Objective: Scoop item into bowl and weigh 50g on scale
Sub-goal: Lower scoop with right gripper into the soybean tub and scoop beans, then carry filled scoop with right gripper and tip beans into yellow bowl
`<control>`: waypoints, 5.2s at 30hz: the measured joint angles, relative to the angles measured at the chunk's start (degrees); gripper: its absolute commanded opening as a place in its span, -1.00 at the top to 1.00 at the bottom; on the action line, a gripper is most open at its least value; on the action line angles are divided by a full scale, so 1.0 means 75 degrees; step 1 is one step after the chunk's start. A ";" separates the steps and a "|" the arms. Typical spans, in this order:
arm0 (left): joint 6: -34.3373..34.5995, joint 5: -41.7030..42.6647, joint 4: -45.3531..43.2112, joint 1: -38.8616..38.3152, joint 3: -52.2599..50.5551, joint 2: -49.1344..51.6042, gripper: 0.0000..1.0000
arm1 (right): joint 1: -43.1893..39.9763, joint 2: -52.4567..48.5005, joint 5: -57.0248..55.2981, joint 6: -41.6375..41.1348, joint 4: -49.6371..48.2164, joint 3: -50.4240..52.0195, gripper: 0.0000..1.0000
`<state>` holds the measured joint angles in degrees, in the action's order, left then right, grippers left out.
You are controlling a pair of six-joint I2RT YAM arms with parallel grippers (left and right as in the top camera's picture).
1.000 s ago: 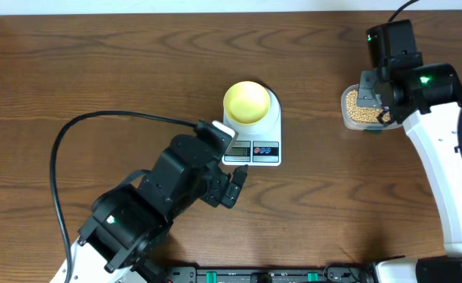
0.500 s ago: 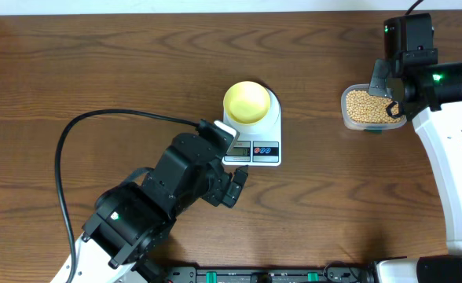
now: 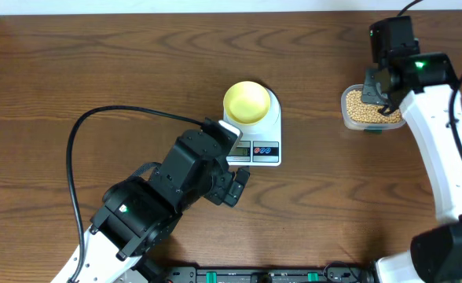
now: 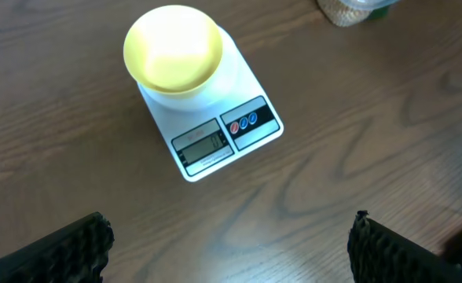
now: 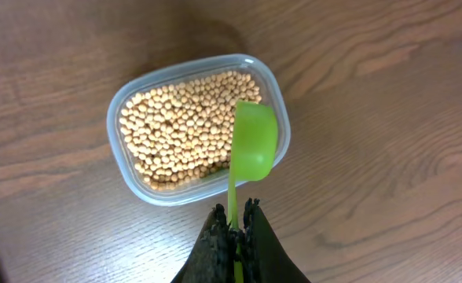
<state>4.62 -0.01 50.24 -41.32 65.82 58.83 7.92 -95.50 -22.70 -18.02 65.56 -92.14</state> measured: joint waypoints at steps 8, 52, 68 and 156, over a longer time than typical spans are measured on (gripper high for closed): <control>0.0006 0.0082 -0.0064 0.0000 0.0000 -0.0038 -0.96 | -0.0224 -0.0309 0.0055 0.0003 -0.0114 0.0000 0.98; 0.0006 0.0245 0.0023 0.0000 0.0000 -0.1049 -0.96 | -0.1722 -0.2063 0.3401 0.1428 0.0047 -0.0020 0.98; 0.0003 0.0245 0.0032 0.0000 0.0000 -0.1049 -0.96 | -0.3963 -0.2063 0.7026 0.3203 0.0326 0.0000 0.98; 0.0006 0.0303 0.0041 0.0000 0.0000 -0.1049 -0.96 | 0.0493 -0.2069 1.1369 0.0886 -0.4686 0.1658 0.97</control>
<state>4.67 2.26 50.54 -41.32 65.82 50.96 11.62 -111.02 62.57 -11.38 30.41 -79.70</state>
